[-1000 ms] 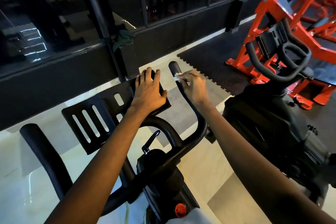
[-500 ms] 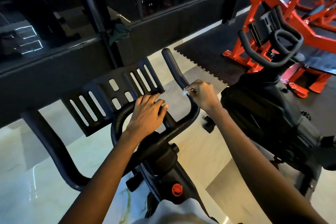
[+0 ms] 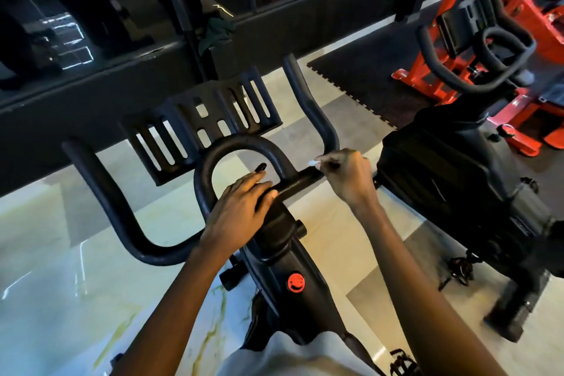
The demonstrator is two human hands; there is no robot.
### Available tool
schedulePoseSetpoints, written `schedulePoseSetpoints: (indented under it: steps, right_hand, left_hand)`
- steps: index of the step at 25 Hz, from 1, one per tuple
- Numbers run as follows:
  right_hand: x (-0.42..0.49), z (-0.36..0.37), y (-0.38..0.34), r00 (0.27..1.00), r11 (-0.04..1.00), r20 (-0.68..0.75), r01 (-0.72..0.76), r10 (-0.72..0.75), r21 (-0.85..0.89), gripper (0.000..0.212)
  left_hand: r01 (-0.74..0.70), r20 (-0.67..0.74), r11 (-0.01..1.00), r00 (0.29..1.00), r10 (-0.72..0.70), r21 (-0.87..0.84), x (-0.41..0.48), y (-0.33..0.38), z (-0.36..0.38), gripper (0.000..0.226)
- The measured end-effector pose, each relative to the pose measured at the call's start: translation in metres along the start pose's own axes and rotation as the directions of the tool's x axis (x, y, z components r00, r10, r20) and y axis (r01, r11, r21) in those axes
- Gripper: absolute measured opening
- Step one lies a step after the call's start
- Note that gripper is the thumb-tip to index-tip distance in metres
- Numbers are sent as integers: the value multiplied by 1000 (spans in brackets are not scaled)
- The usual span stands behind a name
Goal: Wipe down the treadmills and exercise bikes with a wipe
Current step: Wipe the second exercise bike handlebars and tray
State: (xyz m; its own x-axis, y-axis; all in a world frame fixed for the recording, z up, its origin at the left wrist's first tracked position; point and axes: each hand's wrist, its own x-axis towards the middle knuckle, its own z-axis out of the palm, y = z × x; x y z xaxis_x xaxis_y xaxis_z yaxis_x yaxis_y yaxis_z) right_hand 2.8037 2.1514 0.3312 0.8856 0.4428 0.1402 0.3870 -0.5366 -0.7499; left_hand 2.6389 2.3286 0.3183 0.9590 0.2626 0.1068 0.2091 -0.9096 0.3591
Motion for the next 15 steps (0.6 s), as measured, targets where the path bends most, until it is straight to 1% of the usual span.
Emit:
schedulePoseSetpoints:
  steps: [2, 3, 5, 7, 9, 12, 14, 15]
  right_hand:
    - [-18, 9, -1, 999, 996, 8, 53, -54, 76, 17]
    - [-24, 12, 1, 998, 990, -10, 60, -59, 127, 17]
    - [-28, 16, 3, 996, 980, -83, 34, -18, 197, 17]
    - [-38, 24, -1, 989, 980, -147, 12, 18, 199, 19]
    - [-55, 37, -8, 986, 967, -166, 7, 37, 256, 17]
    - [-81, 50, -11, 991, 948, -129, 19, 23, 318, 11]
    - [-95, 56, -12, 996, 944, -71, 66, -45, 324, 9]
    - [-102, 59, -13, 994, 947, -33, 109, -104, 303, 9]
  left_hand:
    - [-38, -85, 997, 995, 44, 68, -14, -2, 6, 60]
    - [-48, -145, 995, 988, 61, 86, -20, -6, 9, 57]
    - [-59, -247, 993, 965, 83, 103, -35, -14, 12, 52]
    - [-99, -307, 987, 942, 134, 126, -49, -20, 14, 51]
    - [-111, -361, 981, 919, 162, 159, -58, -22, 15, 48]
    - [-25, -417, 979, 902, 109, 202, -69, -26, 18, 43]
    - [55, -434, 977, 900, 40, 205, -82, -29, 21, 44]
    - [94, -433, 973, 901, 8, 212, -88, -30, 22, 45]
